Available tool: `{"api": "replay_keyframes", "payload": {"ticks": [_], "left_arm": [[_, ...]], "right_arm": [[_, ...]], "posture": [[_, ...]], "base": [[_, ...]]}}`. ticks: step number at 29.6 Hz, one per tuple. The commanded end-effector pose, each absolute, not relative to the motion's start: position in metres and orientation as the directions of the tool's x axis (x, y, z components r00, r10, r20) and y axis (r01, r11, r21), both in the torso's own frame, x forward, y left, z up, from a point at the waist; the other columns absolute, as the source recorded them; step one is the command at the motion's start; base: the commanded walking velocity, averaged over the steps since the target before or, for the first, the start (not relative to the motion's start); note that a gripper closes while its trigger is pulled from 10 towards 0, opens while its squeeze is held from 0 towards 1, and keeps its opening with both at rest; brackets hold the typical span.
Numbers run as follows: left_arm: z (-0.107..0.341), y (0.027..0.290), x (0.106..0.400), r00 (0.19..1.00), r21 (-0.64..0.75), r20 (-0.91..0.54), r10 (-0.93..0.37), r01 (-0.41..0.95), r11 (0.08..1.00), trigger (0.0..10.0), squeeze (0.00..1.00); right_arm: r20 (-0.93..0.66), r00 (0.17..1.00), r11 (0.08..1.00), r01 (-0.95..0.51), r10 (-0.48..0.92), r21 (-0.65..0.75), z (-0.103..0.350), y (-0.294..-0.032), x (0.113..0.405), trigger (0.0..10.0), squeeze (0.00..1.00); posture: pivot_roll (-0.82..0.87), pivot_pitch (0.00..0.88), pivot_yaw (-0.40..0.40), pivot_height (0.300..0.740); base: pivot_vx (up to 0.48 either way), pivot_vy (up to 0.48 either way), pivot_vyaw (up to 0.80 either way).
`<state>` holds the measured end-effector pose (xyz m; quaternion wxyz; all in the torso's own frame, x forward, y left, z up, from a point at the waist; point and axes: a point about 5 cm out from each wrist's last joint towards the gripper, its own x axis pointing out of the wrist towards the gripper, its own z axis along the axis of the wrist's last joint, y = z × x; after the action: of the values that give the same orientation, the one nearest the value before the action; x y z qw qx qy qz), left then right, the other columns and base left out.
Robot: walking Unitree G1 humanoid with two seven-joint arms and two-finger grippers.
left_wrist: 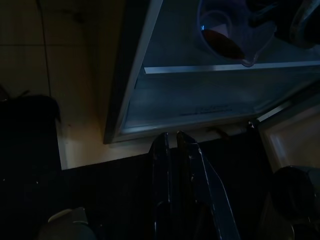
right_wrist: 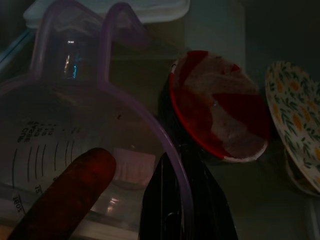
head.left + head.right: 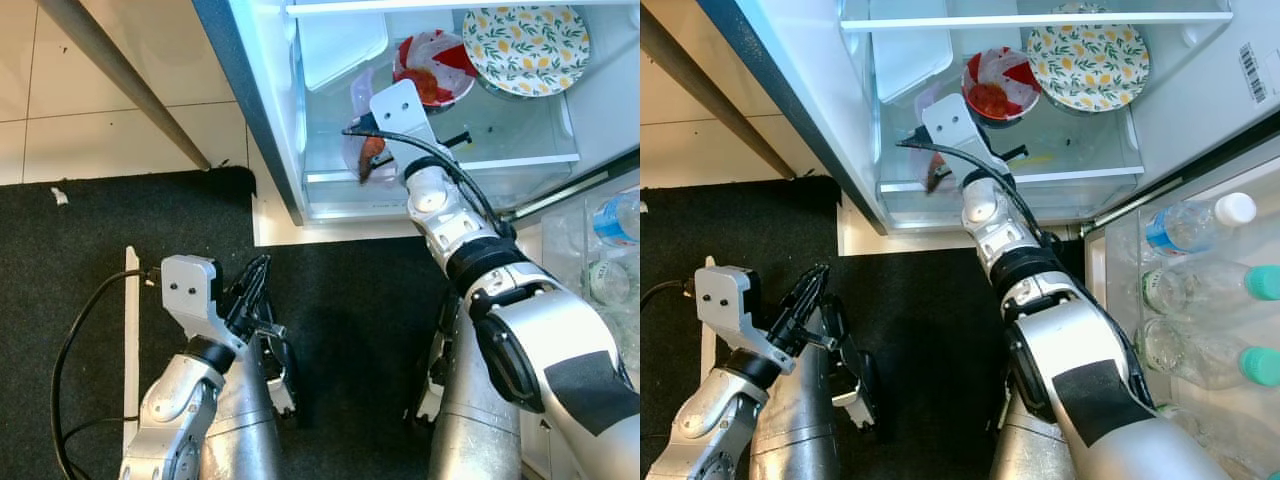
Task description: Restocking fridge
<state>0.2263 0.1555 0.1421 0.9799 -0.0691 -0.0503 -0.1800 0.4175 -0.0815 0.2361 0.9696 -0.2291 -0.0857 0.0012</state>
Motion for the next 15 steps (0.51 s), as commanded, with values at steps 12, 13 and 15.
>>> {"api": "replay_keyframes", "payload": {"ticks": [12, 13, 15], "left_arm": [[0.131, 0.152, 0.227, 0.936, -0.144, 0.087, -0.341, 0.35, 0.926, 10.0, 0.0], [0.131, 0.152, 0.227, 0.936, -0.144, 0.088, -0.341, 0.35, 0.925, 10.0, 0.0], [0.131, 0.152, 0.227, 0.936, -0.144, 0.088, -0.341, 0.35, 0.925, 10.0, 0.0]], "right_arm": [[-0.205, 0.969, 0.973, -0.092, 0.136, 0.21, 0.191, -0.087, 0.415, 0.0, 0.0], [-0.214, 0.966, 0.963, -0.089, 0.145, 0.253, 0.191, -0.086, 0.415, 0.0, 0.0], [-0.219, 0.964, 0.957, -0.087, 0.151, 0.275, 0.191, -0.086, 0.415, 0.0, 0.0]], "posture": [[0.19, 0.62, -0.048, 0.365], [0.19, 0.62, -0.049, 0.365], [0.19, 0.62, -0.049, 0.365]], "base": [[0.0, 0.0, 0.0], [0.0, 0.0, 0.0], [0.0, 0.0, 0.0]]}}
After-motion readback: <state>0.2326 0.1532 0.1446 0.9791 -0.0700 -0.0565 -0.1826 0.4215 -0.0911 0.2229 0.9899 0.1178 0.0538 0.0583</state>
